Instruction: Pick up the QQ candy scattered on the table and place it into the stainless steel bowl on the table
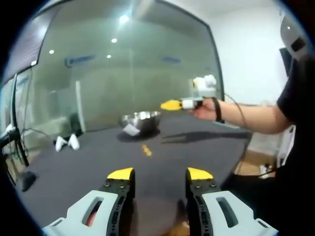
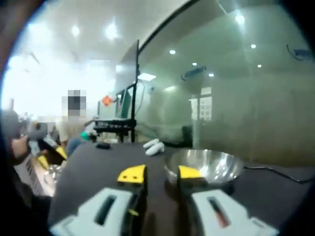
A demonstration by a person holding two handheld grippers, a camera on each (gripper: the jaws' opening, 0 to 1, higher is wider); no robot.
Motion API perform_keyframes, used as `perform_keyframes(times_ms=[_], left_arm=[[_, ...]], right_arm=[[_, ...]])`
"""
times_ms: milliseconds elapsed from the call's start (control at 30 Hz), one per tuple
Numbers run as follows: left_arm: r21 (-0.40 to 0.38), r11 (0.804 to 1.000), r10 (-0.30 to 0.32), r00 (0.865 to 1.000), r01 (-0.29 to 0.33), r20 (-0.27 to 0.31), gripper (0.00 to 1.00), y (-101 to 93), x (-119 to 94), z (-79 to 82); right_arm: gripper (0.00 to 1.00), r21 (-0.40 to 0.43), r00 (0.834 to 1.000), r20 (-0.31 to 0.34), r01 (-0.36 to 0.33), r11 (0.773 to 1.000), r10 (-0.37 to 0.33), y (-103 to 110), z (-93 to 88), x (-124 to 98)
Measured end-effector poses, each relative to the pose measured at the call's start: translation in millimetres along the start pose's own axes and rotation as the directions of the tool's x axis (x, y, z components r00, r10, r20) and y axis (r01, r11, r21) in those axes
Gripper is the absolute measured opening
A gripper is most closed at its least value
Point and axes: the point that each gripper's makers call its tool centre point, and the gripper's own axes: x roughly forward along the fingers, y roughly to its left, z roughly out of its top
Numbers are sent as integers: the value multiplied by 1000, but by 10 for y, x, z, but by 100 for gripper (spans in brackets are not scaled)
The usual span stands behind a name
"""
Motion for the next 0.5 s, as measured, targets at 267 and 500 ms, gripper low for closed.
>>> perform_keyframes(times_ms=[267, 500], left_arm=[[0, 1000, 14, 1000, -14, 5, 42, 36, -40, 22], [0, 1000, 24, 1000, -24, 4, 42, 58, -45, 7]], right_arm=[[24, 32, 999, -32, -13, 999, 14, 200, -229, -169], [24, 31, 995, -62, -72, 997, 74, 355, -374, -262]])
